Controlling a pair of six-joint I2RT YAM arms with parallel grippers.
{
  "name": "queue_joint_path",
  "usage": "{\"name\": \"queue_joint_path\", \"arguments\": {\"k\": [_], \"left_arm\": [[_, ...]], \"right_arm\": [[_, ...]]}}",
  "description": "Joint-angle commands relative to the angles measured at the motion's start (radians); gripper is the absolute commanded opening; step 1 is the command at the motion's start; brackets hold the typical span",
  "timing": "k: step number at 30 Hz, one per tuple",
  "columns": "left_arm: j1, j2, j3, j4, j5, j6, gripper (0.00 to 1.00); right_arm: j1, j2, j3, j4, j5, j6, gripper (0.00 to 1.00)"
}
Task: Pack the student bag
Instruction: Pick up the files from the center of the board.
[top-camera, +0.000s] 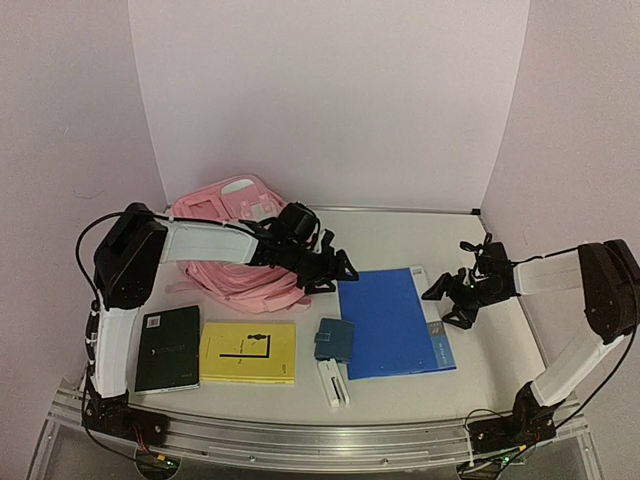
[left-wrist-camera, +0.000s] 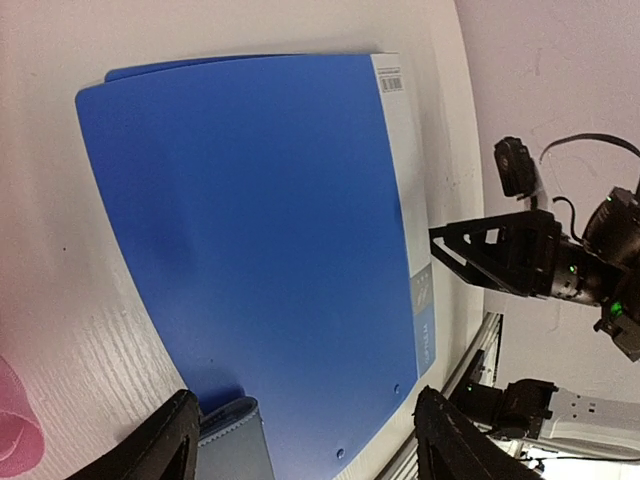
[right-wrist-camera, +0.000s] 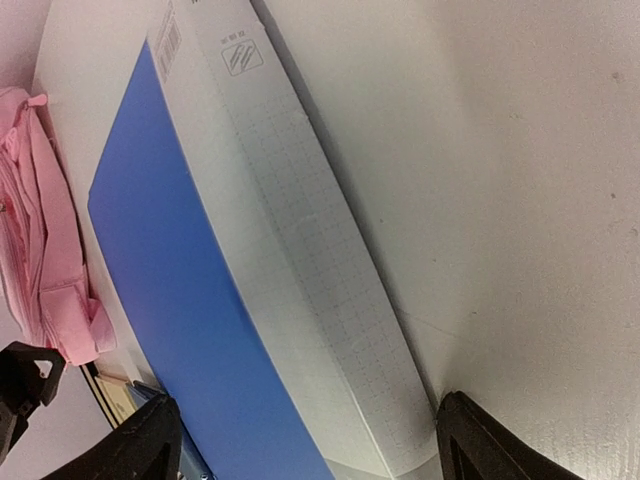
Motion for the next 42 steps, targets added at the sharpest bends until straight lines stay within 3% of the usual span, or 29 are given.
{"name": "queue_joint_path", "arguments": {"k": [1,15,28,32,35,42], "left_arm": [[0.001,0.057,0.064,-0.142,-0.072,0.001,0.71],[0.002,0.133,0.028,-0.102,-0.033,-0.057,0.66],[0.002,0.151,-0.011,-0.053,0.005,-0.091,0.62],[0.002,0.152,-0.024,-0.038,0.015,-0.100,0.62],[0.002,0.152,-0.037,-0.023,0.023,-0.109,0.61],[0.003,0.112,0.009,-0.100,-0.034,-0.028,0.60]], "right_arm": [[-0.001,0.048,-0.007,-0.007,-0.061,-0.028,0.87],[0.000,0.139,0.003,-0.010,-0.202,-0.130,0.87],[0.035,0.156,0.062,0.005,-0.451,-0.217,0.75],[0.048,0.153,0.050,0.095,-0.494,-0.163,0.66],[0.054,0.160,0.032,0.195,-0.494,-0.094,0.58],[0.063,0.174,0.041,0.181,-0.395,-0.102,0.55]]}}
